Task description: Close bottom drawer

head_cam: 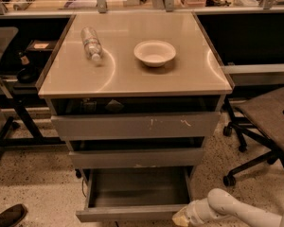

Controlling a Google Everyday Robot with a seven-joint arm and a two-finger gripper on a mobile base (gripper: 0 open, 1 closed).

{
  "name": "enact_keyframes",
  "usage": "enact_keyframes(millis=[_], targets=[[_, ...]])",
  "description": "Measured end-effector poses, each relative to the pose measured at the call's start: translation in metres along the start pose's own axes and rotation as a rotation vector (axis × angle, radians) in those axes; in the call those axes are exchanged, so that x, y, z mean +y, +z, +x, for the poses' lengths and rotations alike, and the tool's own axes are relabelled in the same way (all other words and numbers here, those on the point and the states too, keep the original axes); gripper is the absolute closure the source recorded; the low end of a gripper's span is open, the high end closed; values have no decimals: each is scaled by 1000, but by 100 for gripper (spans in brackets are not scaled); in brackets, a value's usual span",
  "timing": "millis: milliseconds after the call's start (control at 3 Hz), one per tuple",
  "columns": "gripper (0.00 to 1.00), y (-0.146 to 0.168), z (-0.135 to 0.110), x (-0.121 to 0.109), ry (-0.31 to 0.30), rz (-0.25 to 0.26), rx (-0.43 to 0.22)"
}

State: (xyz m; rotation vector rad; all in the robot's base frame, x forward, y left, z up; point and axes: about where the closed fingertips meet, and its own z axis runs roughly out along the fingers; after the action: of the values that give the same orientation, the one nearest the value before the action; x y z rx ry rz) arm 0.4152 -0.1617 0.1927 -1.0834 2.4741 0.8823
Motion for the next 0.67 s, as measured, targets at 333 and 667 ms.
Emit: enact_keyframes(millis=[333,667], targets=[[12,0,0,0,0,0,0],[0,0,0,0,0,0,0]])
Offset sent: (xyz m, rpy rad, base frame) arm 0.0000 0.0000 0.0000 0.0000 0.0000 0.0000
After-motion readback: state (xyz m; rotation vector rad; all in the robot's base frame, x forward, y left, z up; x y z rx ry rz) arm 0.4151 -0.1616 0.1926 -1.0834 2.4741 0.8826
